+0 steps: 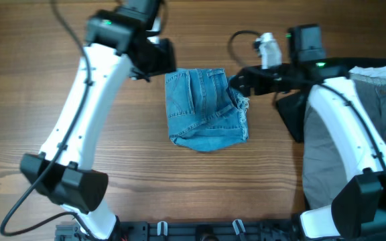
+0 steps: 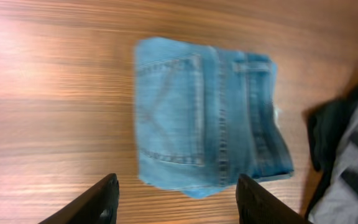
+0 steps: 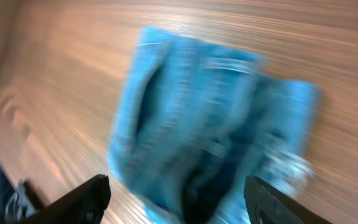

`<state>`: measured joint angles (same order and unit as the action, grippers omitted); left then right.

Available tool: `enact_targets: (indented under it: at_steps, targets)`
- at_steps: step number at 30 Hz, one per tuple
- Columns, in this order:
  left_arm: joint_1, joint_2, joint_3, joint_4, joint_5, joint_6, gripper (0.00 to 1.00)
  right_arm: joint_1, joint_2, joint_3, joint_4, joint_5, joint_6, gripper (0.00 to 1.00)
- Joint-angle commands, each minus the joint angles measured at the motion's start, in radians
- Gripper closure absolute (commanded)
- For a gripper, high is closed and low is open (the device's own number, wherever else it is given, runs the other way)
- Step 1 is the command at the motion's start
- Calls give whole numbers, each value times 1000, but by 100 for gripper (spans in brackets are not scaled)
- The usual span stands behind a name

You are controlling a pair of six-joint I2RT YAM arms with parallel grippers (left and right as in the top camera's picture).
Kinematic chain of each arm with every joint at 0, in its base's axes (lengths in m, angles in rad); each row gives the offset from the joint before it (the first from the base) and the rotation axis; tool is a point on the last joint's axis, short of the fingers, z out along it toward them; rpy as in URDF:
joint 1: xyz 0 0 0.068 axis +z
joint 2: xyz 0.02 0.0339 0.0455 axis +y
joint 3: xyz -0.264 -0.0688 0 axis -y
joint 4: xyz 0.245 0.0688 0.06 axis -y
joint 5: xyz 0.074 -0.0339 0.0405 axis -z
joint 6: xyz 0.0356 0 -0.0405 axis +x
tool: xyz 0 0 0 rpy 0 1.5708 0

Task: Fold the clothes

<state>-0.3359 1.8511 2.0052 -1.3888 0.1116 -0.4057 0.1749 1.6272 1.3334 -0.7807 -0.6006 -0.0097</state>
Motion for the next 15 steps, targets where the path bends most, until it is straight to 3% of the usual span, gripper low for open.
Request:
enact_targets:
  at_steps: [1,2,6,7,9,10,12,15]
  targets:
    - [39,4,8,-42,7,10,41,117,35,-7,26,183,78,24]
    - [40,4,8,-49,7,18,41,144,51,-7,6,254,100,20]
    - [26,8,8,-80,-2,73,37,215,160,-7,-26,294,101,20]
    - [25,11,8,-83,-1,82,37,220,178,-7,-33,294,111,27]
    - [24,14,3,-85,0,84,37,220,212,-7,-55,286,122,83]
    - [24,16,-1,-86,-1,84,37,214,215,-7,-56,287,121,93]
    - [24,16,-17,-85,0,84,36,196,188,-6,-56,291,129,96]
    - [16,17,-54,-78,11,85,34,145,112,-6,-114,416,279,96]
